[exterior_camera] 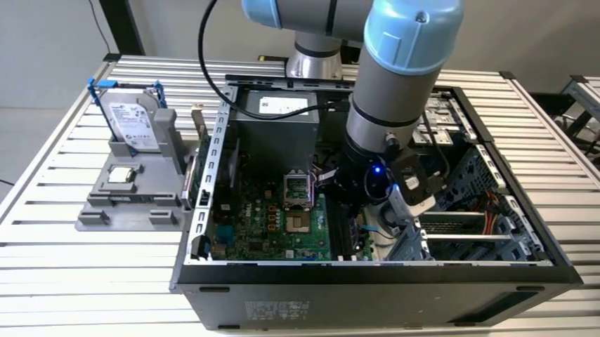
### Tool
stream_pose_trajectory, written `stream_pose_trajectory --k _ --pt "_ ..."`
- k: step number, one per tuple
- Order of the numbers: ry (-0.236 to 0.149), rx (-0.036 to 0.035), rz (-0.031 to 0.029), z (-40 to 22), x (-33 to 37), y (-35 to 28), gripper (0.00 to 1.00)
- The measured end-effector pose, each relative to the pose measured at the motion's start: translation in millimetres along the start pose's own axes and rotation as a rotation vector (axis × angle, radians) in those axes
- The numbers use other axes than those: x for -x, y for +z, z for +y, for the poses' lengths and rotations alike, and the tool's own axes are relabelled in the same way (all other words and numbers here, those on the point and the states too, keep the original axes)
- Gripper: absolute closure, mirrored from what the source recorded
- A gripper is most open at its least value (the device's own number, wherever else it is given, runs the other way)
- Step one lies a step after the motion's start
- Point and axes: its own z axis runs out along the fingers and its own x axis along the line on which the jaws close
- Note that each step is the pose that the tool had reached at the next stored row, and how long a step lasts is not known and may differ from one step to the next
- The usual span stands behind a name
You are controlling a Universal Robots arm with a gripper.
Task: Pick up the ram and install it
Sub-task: 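Insert the ram into the slot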
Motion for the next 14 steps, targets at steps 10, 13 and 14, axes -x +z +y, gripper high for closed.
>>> stream_pose_trajectory --k 10,13,14 --pt "0.004 -0.0014 0.0 0.0 1.6 5.9 1.0" --pt "0.004 -0.0047 0.0004 0.2 1.9 6.0 1.0" --pt "0.004 -0.0083 0.0003 1.2 1.9 5.9 1.0"
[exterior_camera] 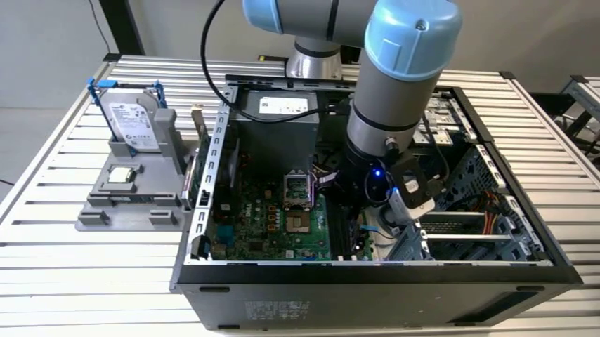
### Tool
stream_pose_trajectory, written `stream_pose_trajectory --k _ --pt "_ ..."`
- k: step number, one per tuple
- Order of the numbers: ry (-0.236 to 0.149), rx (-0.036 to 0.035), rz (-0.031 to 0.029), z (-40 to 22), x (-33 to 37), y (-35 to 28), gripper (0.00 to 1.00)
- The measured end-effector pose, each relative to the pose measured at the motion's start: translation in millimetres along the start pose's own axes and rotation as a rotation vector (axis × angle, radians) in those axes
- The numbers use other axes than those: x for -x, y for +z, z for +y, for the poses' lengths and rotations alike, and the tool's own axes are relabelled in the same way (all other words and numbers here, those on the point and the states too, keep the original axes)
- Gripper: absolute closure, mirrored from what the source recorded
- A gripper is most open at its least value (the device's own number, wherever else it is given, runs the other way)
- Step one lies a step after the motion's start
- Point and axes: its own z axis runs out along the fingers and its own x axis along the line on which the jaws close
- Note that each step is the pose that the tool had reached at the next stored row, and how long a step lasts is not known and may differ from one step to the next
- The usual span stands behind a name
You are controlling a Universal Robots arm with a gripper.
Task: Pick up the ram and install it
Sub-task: 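Insert the ram into the slot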
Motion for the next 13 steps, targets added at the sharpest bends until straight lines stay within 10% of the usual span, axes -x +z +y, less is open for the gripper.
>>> stream_pose_trajectory --k 6,11,13 --pt "-0.001 -0.0307 -0.0014 4.9 0.0 -3.3 1.0" --pt "-0.004 -0.1095 -0.0048 7.2 -0.2 -4.0 1.0" --pt "-0.005 -0.121 -0.0046 11.6 -0.4 -4.3 1.0"
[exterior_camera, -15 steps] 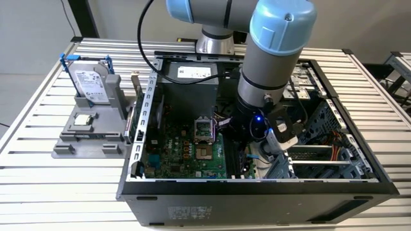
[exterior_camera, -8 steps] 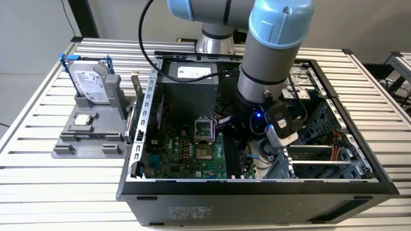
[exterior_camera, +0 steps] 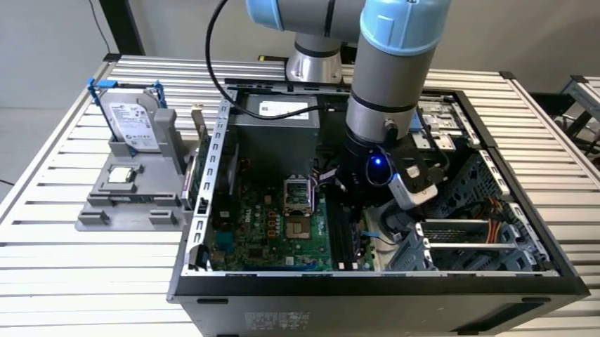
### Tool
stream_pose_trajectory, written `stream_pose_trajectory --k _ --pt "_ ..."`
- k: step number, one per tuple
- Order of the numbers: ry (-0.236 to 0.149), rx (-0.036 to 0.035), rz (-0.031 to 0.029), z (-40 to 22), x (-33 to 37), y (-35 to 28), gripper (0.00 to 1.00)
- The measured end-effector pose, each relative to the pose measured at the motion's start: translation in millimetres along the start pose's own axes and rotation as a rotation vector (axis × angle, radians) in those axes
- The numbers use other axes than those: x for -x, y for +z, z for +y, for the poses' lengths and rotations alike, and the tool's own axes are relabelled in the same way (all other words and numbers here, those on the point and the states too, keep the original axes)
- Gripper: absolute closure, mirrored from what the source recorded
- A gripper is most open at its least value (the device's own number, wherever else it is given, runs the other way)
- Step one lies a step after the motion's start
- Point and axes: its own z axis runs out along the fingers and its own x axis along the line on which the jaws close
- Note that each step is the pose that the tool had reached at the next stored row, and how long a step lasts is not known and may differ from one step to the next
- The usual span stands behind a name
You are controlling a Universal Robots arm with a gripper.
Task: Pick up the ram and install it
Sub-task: 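Insert the ram into the slot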
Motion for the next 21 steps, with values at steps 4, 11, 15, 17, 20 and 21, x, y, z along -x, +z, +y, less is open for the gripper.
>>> stream_pose_trajectory --k 4,11,15,17,20,21 --pt "0.0 -0.0105 0.0 4.0 0.0 -3.1 1.0" --pt "-0.002 -0.0605 -0.0021 7.8 -0.9 -3.9 1.0" --pt "-0.002 -0.061 -0.0022 13.4 -2.1 -2.3 1.0" --pt "-0.002 -0.0649 -0.0024 13.5 -2.1 -2.1 1.0" --pt "-0.003 -0.0765 -0.0028 13.5 -2.1 -1.9 1.0" --pt "-0.003 -0.0779 -0.0029 13.5 -2.2 -1.6 1.0"
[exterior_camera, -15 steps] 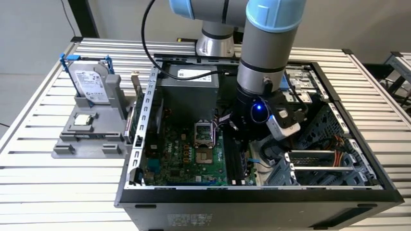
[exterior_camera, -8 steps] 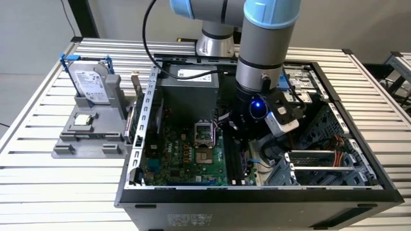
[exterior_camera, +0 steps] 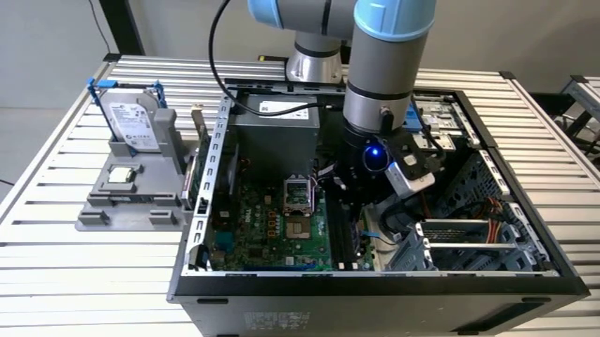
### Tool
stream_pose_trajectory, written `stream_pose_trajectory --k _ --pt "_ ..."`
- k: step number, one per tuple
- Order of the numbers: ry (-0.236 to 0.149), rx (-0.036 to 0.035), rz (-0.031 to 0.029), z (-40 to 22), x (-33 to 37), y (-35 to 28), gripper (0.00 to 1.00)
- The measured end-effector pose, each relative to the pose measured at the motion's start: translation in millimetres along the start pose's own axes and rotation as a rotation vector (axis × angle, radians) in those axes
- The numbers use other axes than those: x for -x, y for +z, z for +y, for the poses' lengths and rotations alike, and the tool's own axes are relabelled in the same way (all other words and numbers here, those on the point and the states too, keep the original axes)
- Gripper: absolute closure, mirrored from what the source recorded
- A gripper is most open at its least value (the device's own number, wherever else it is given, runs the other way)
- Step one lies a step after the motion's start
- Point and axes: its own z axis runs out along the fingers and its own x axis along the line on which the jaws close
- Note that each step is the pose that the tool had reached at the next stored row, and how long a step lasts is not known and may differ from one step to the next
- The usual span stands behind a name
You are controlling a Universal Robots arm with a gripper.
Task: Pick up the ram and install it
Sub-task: 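Insert the ram into the slot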
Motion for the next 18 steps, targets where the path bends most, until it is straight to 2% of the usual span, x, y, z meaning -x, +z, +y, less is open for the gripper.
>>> stream_pose_trajectory --k 14,18 --pt "-0.001 -0.0013 -0.0003 -2.8 -0.9 -0.5 1.0" --pt "-0.003 -0.001 -0.0006 -3.3 -3.0 -0.3 1.0"
